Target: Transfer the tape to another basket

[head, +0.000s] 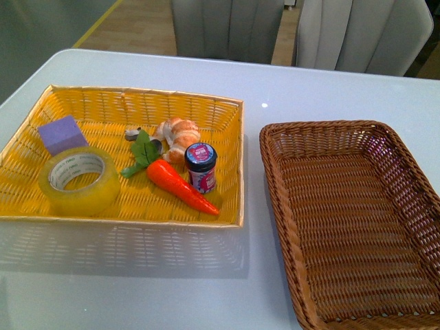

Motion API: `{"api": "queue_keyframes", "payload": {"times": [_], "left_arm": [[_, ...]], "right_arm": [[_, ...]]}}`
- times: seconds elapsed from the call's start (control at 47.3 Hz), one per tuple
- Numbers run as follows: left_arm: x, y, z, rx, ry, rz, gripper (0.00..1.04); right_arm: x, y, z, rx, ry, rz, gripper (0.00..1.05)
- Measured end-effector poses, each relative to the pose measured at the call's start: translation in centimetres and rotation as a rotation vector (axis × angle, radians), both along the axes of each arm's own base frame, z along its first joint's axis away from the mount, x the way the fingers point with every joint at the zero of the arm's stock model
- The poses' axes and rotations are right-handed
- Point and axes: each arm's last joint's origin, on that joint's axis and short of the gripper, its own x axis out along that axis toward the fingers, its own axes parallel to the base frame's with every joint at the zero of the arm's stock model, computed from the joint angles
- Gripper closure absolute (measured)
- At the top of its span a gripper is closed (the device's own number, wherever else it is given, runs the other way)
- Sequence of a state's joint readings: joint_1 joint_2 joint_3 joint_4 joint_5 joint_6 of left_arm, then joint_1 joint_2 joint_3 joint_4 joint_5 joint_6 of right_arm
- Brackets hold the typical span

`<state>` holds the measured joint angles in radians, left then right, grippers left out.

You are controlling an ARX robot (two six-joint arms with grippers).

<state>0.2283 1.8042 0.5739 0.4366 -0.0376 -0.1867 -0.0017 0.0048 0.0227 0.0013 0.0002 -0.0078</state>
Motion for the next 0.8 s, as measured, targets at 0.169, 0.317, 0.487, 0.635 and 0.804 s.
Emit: {"api": "queue_keyframes", "payload": {"times": [0.169, 0.317, 0.487, 0.635, 0.804], "left_arm": [[1.3, 0.4, -0.7, -0.009, 0.023, 0.017, 0.09], [1.7, 0.4, -0.9, -0.017, 0.033, 0.024, 0.09], [2.0, 0.2, -1.5, -0.026, 0.052, 0.028, 0.09], [2.2, 0.2, -1.7, -0.026, 0.057, 0.026, 0.09], [3.2, 0.0, -1.4, -0.019, 0.051, 0.017, 0.09]], "right_arm": [[0.0, 0.0, 0.0, 0.0, 0.0, 0.0, 0.09], [0.0, 0.0, 0.0, 0.0, 0.0, 0.0, 0.09], [0.0, 0.0, 0.0, 0.0, 0.0, 0.0, 0.09], [0.0, 0.0, 0.0, 0.0, 0.0, 0.0, 0.09], [0.0, 0.0, 0.0, 0.0, 0.0, 0.0, 0.09]]}}
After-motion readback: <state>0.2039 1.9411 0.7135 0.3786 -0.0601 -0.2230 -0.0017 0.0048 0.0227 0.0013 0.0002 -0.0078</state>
